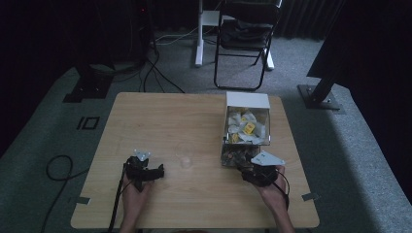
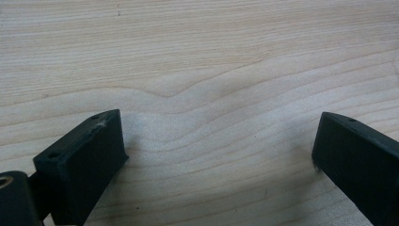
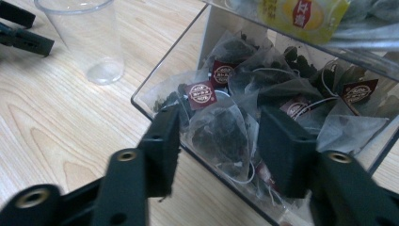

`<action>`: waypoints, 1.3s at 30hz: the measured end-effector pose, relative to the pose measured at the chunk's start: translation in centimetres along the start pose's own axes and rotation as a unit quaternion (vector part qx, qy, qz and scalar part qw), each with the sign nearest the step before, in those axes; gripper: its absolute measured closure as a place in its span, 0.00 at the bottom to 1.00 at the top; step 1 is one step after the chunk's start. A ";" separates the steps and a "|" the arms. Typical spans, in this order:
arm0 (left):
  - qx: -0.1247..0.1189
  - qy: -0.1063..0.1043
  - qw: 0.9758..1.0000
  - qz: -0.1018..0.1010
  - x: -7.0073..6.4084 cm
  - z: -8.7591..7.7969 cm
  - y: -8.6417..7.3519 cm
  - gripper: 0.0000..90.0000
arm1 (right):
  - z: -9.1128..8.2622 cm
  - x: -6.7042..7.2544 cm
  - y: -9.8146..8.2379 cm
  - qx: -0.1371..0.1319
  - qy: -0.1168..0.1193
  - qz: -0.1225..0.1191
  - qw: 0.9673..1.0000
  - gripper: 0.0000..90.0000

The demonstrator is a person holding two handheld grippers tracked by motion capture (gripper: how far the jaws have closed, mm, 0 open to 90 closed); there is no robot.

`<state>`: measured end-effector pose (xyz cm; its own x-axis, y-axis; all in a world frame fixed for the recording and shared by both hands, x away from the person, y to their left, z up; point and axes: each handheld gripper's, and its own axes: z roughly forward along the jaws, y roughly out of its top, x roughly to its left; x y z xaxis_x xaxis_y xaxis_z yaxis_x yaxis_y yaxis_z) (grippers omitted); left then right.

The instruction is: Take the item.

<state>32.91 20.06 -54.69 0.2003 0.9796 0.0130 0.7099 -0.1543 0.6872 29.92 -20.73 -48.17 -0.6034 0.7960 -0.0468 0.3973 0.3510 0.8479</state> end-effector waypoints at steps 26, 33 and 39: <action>0.000 0.000 1.000 0.000 0.0 0.0 0.0 0.04 | -0.2 -0.1 0.3 -0.010 -0.012 0.016 1.000 1.00; 0.000 0.000 1.000 0.000 0.0 0.0 0.0 0.04 | -0.5 -0.1 0.5 -0.013 -0.013 0.016 1.000 1.00; 0.000 0.000 1.000 0.000 0.0 0.0 0.0 0.04 | -0.6 -0.1 0.6 -0.017 -0.014 0.014 1.000 1.00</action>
<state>32.91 20.06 -54.69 0.2005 0.9796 0.0131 0.7100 -0.1545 0.6871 29.78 -20.94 -47.34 -0.5722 0.8193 -0.0364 0.3897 0.3106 0.8670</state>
